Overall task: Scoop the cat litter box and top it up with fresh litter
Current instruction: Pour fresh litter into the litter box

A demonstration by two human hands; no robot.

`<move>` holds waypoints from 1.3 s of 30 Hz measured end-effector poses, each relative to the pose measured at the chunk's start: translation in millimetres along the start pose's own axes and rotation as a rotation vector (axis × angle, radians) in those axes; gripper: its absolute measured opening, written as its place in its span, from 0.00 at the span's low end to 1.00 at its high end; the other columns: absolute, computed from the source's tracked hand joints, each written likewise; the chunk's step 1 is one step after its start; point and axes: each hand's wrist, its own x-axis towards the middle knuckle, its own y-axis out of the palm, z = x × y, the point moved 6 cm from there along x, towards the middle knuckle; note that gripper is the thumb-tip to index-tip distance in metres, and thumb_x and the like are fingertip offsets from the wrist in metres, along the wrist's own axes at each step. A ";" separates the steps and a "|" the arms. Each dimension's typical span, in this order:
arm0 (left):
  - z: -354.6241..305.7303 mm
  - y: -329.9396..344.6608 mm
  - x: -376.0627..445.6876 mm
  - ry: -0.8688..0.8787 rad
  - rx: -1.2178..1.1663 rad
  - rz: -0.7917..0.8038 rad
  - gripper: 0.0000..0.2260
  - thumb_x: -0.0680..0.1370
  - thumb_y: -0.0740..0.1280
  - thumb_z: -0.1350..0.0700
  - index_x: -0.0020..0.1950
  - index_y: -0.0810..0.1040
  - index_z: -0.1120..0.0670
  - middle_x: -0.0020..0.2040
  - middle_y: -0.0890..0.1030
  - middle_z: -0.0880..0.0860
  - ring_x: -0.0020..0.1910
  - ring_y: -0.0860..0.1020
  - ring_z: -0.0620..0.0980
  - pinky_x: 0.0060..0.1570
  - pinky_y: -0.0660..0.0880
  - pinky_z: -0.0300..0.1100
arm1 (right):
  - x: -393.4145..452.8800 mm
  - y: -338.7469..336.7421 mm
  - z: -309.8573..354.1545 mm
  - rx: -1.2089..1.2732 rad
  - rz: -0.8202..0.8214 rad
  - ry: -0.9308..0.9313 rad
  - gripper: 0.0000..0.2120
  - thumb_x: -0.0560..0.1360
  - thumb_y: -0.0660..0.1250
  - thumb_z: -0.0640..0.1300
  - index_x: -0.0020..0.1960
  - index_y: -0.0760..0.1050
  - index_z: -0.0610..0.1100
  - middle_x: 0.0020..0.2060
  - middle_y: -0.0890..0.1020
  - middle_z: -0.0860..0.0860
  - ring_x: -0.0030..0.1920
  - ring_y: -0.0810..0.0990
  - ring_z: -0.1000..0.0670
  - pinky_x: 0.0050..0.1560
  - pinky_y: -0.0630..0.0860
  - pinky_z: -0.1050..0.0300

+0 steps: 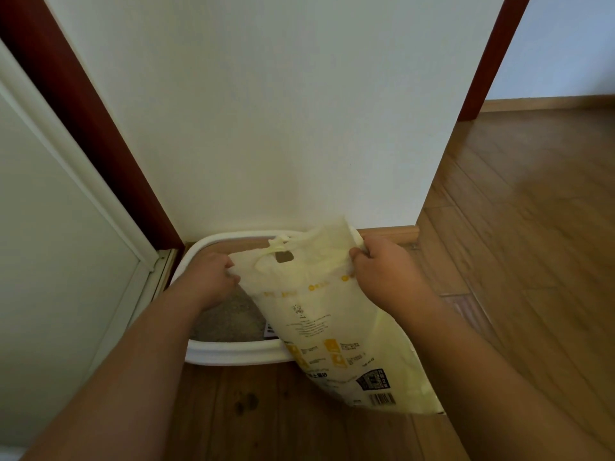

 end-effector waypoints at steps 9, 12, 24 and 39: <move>-26.4 18.9 -7.0 0.115 -0.065 0.009 0.11 0.82 0.66 0.47 0.45 0.73 0.52 0.43 0.77 0.50 0.40 0.74 0.48 0.36 0.68 0.43 | 0.0 1.7 -20.1 -0.106 0.103 0.090 0.09 0.82 0.55 0.45 0.53 0.72 0.46 0.43 0.78 0.52 0.40 0.75 0.54 0.35 0.68 0.58; -30.2 22.0 -9.8 0.104 -0.144 -0.032 0.10 0.80 0.68 0.46 0.44 0.74 0.50 0.41 0.77 0.49 0.38 0.75 0.47 0.34 0.66 0.41 | 2.5 0.2 -28.6 -0.103 0.111 0.136 0.11 0.82 0.57 0.47 0.58 0.73 0.44 0.44 0.77 0.52 0.41 0.75 0.53 0.35 0.68 0.57; -61.0 30.4 -4.8 0.212 -0.366 -0.113 0.21 0.73 0.78 0.51 0.62 0.74 0.46 0.58 0.74 0.46 0.56 0.75 0.45 0.53 0.72 0.41 | 6.2 -24.7 -44.5 -0.296 0.057 0.068 0.09 0.73 0.76 0.50 0.47 0.78 0.49 0.43 0.81 0.53 0.43 0.79 0.52 0.42 0.75 0.56; -58.8 66.4 -7.5 0.039 -0.699 -0.101 0.12 0.75 0.76 0.51 0.54 0.78 0.50 0.48 0.82 0.48 0.47 0.81 0.48 0.47 0.82 0.50 | 13.6 -55.6 -92.2 -0.050 -0.138 0.206 0.05 0.79 0.63 0.40 0.49 0.76 0.40 0.42 0.80 0.46 0.40 0.79 0.45 0.36 0.74 0.53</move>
